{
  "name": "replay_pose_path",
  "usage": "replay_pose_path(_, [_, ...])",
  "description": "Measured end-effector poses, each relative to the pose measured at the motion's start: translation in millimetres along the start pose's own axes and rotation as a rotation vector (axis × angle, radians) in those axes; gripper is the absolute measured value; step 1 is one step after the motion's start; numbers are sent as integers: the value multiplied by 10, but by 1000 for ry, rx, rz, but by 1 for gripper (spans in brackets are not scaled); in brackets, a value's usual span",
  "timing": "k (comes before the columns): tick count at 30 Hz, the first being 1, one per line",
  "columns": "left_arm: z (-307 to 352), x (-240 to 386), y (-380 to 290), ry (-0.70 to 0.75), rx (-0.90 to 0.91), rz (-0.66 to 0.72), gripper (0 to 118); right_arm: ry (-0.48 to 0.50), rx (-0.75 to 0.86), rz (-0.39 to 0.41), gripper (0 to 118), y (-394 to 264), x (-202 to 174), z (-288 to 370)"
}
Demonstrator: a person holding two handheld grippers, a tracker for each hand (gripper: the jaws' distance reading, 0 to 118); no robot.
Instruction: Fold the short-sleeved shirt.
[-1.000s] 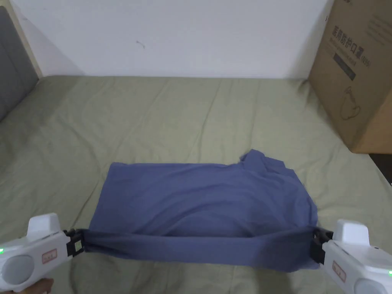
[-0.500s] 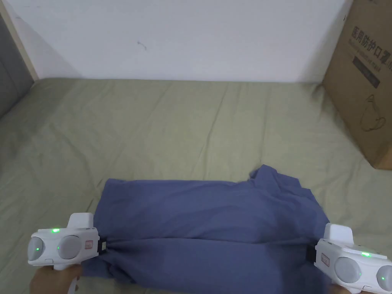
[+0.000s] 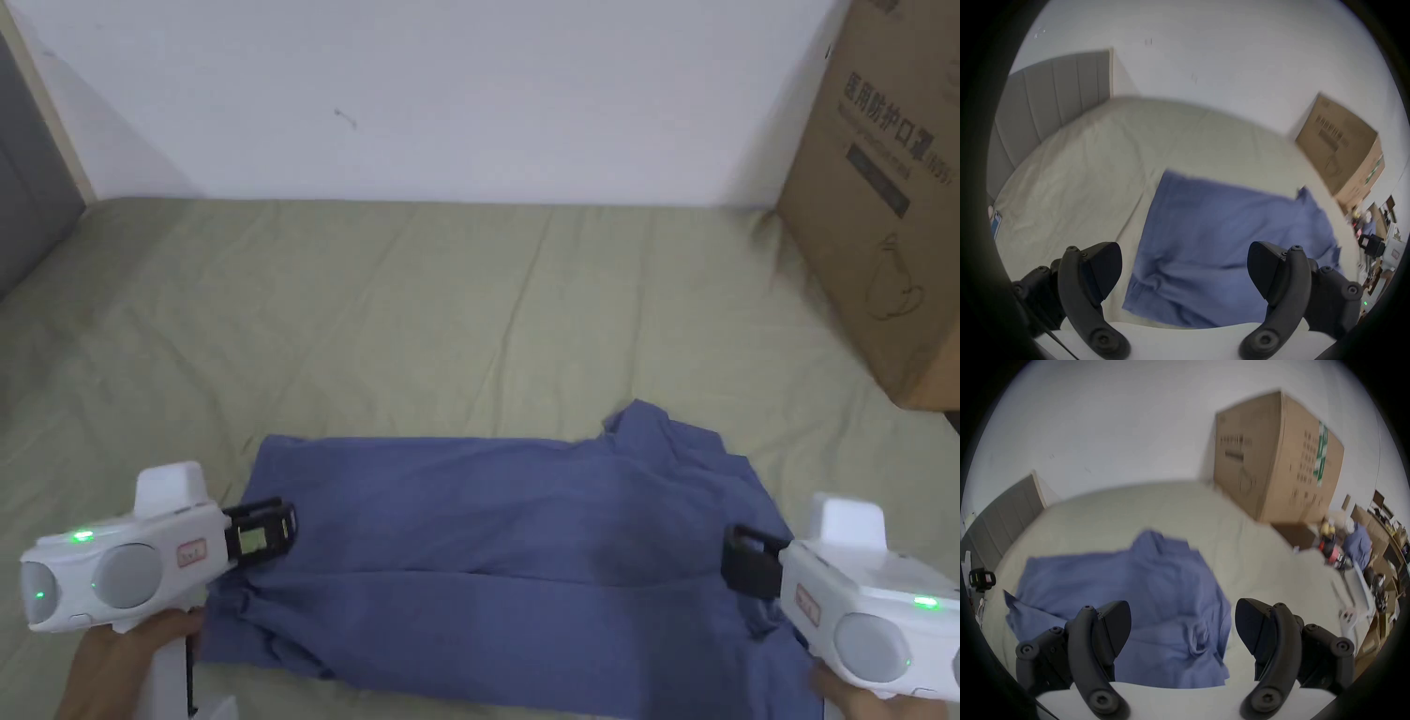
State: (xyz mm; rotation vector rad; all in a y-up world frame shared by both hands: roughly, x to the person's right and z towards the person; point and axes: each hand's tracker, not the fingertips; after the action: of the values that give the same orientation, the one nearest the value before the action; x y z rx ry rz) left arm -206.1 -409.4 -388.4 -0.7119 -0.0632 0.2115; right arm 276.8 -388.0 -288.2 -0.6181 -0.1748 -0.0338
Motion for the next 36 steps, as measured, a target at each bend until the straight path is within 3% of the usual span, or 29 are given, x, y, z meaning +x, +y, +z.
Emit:
replay_pose_path(6, [983, 430, 172, -24, 338, -89, 108, -13, 338, 41, 91, 342, -135, 997])
replay_pose_path(11, [1499, 700, 32, 17, 521, -174, 103, -18, 455, 81, 91, 306, -207, 1431])
replay_pose_path(12, [1562, 740, -5, 25, 537, -187, 96, -19, 473, 91, 89, 289, -276, 1520])
replay_pose_path(14, [1643, 798, -68, 30, 566, -221, 62, -18, 479, 93, 75, 246, -305, 1608])
replay_pose_path(15, [1676, 822, -96, 27, 563, -231, 41, -17, 480, 95, 63, 228, -312, 1646])
replay_pose_path(16, [1704, 849, -127, 25, 567, -245, 15, -10, 483, 90, 40, 199, -294, 1644])
replay_pose_path(18, [1732, 866, -169, 3, 566, -257, 4, -5, 494, 84, 24, 155, -299, 1678])
replay_pose_path(19, [1753, 888, -197, -9, 579, -251, 0, -15, 499, 83, 8, 139, -302, 1683])
replay_pose_path(20, [1772, 882, -206, -16, 575, -244, 0, -30, 500, 85, 0, 111, -297, 1676])
replay_pose_path(27, [1676, 826, -218, -51, 484, -258, 0, -15, 499, 85, 0, 93, -215, 1665])
replay_pose_path(36, [795, 226, -168, 14, 93, -163, 0, -23, 450, 70, 0, 119, -245, 1501])
